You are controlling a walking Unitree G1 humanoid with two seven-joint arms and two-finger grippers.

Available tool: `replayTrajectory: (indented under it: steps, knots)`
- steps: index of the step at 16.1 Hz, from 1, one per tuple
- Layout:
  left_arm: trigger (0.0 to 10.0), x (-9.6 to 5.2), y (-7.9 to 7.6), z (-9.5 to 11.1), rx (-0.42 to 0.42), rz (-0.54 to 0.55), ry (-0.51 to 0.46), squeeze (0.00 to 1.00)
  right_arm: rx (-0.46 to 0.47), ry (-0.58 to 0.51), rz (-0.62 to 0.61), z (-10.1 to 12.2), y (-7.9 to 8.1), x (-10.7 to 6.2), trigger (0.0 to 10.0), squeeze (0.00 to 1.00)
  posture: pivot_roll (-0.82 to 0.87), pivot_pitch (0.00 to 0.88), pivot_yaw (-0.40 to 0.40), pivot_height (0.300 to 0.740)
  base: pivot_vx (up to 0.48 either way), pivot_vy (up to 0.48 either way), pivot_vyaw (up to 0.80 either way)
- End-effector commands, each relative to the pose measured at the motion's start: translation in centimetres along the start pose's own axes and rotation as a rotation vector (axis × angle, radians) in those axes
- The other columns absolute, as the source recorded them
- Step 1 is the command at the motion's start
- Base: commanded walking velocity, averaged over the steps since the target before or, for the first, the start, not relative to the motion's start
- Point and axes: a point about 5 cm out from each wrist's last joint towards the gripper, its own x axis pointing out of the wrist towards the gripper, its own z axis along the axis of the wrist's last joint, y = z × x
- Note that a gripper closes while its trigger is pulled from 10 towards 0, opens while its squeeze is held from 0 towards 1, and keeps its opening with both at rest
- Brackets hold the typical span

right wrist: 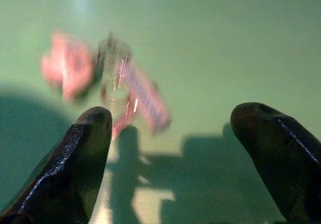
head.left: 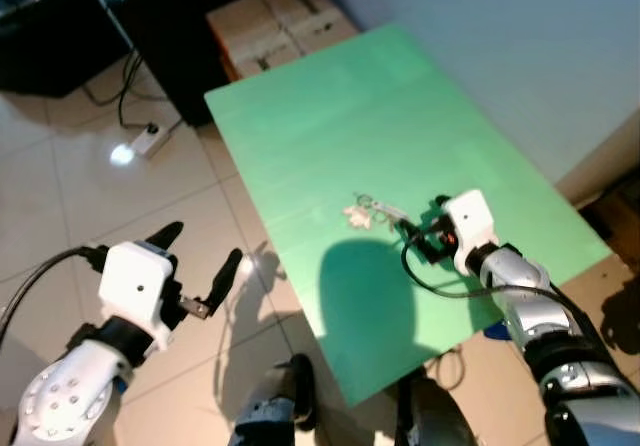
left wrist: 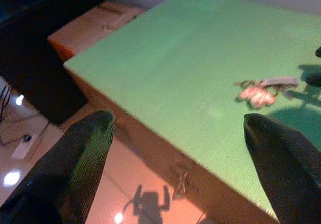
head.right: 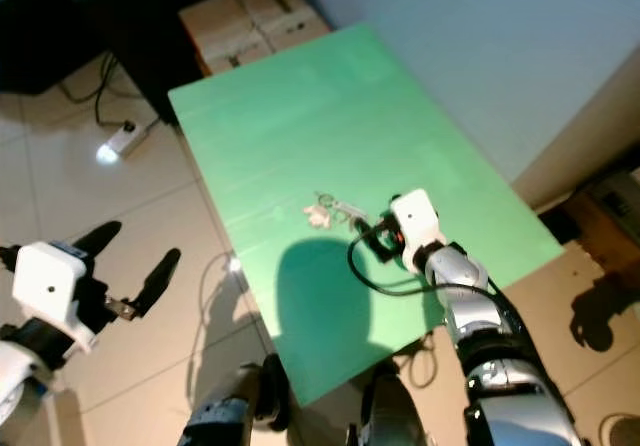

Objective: Hang keys on a hook

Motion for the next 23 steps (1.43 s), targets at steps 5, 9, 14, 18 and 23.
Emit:
replayTrajectory:
  steps: [5, 9, 14, 18, 23]
  knots:
    - [10.0, -2.1, -0.5, 0.5, -0.020, -0.165, 0.087, 0.00, -0.121, 0.063, 0.081, 0.0, 0.1, 0.8, 10.0, 0.61, 0.26, 0.377, 0.152, 0.740, 0.000, 0.000, 0.00]
    - [10.0, -2.5, -0.5, 0.9, -0.030, -0.189, 0.094, 0.00, -0.117, 0.021, -0.033, 1.2, -1.2, 1.2, 10.0, 0.00, 0.28, 0.374, 0.149, 0.740, 0.000, 0.000, 0.00]
    - [10.0, -3.0, 0.2, 1.0, 0.001, -0.171, 0.107, 0.00, -0.103, 0.020, 0.053, 1.0, 0.1, 1.5, 10.0, 0.00, 0.28, 0.367, 0.141, 0.740, 0.000, 0.000, 0.00]
    - [10.0, -3.0, 0.4, 1.3, 0.029, -0.159, 0.106, 0.00, -0.123, 0.028, 0.119, 0.6, 0.9, 1.5, 2.3, 0.00, 0.29, 0.364, 0.137, 0.740, 0.000, 0.000, 0.00]
    - [10.0, -3.0, 0.4, 1.4, 0.030, -0.157, 0.103, 0.00, -0.086, 0.059, 0.173, -0.1, 1.4, 1.3, 0.0, 0.00, 0.29, 0.360, 0.139, 0.740, 0.000, 0.000, 0.00]
